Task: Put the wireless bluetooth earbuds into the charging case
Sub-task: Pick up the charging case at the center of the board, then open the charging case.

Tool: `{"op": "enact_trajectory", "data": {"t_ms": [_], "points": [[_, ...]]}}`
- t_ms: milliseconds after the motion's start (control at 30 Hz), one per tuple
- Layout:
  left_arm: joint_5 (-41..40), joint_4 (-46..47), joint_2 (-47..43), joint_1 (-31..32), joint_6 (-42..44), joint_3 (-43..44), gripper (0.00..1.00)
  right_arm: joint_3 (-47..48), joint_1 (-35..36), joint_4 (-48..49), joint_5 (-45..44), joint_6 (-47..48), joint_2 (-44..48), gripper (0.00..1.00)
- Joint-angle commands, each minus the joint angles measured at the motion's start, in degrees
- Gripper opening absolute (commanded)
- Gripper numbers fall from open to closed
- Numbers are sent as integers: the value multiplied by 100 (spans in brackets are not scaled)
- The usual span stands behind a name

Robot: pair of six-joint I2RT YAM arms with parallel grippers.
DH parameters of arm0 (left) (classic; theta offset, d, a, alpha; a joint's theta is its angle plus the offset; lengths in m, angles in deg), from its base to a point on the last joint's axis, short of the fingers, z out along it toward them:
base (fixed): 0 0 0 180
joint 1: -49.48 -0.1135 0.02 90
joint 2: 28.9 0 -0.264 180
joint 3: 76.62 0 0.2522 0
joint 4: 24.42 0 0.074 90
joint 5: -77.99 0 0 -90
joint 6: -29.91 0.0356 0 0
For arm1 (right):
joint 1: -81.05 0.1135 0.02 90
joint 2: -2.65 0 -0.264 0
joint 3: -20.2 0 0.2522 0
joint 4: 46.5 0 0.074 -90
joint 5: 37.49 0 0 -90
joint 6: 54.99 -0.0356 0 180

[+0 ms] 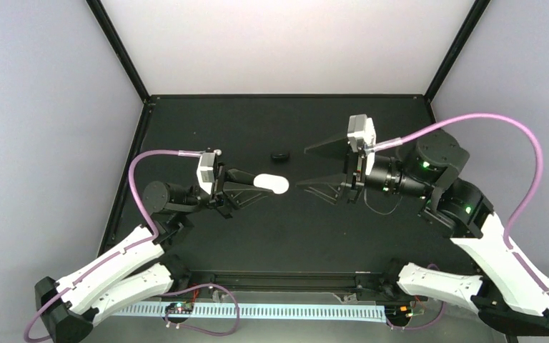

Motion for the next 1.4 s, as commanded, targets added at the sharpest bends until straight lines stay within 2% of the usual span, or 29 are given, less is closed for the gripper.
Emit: {"op": "enact_trajectory", "data": {"t_ms": [0,233,567,900,1367], "points": [[-578,418,-37,42,191,-69,2,652,51,-1199,-485,589,-415,74],[-721,705,-37,51,294,-154,2,1000,392,-1686,-553,753,-975,74],[-405,632,-36,60,361,-172,2,936,424,-1372,-616,579,-1061,73],[-390,782,-199,82,460,-354,2,820,423,-1103,-1099,452,-1030,70],[-366,700,-245,139,529,-348,2,884,424,-1173,-814,429,-1174,70]]}}
